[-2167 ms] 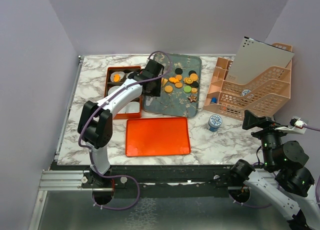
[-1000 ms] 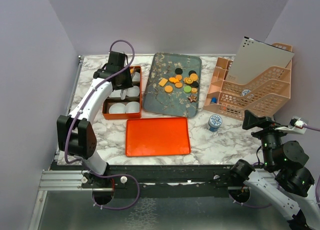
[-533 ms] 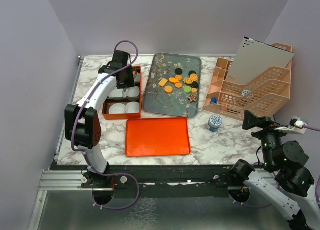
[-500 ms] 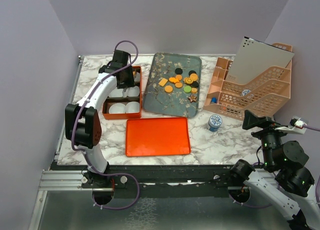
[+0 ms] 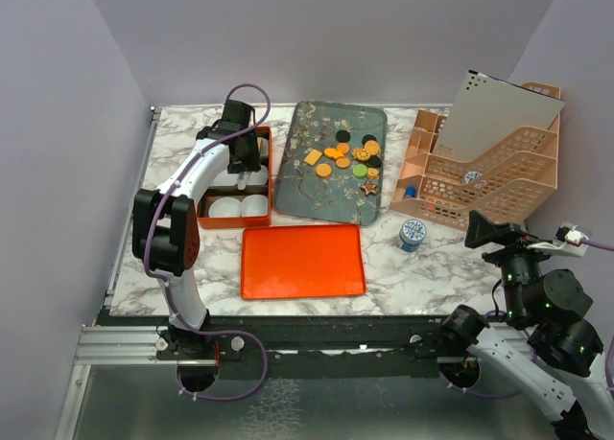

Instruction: Pack the cookies

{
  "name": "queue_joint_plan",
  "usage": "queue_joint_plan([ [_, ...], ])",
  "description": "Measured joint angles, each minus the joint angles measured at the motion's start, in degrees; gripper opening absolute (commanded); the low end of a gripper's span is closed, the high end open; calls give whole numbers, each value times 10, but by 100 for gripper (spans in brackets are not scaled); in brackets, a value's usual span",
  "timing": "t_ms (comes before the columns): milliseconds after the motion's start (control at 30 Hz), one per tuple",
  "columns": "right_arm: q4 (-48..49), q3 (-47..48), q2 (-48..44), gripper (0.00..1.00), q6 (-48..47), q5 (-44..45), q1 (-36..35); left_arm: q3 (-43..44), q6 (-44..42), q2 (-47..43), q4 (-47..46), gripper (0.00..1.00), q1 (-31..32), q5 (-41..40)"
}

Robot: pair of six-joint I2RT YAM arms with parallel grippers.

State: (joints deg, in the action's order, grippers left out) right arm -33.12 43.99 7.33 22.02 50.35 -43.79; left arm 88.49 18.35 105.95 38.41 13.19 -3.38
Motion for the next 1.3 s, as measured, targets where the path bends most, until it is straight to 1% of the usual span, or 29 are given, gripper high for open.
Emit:
queue_joint_plan([
  [167,0,0,0,92,-1,0,0,-2,-4,0,-10,31,0,-9],
  [233,0,0,0,92,-1,0,0,-5,-5,0,-12,32,0,-11],
  [333,0,0,0,92,-1,0,0,-8,-7,0,-15,36,0,-13],
  [600,0,0,0,92,-1,0,0,-22,-14,-30,-17,53,0,-26],
  [833,0,0,3,92,-3,1,0,-31,-17,-55,-26,55,0,-27],
  [1067,0,0,3,92,-5,5,0,-42,-19,-59,-27,53,0,-22],
  [1300,0,0,9,92,-6,10,0,-52,-29,-110,-28,53,12,3],
])
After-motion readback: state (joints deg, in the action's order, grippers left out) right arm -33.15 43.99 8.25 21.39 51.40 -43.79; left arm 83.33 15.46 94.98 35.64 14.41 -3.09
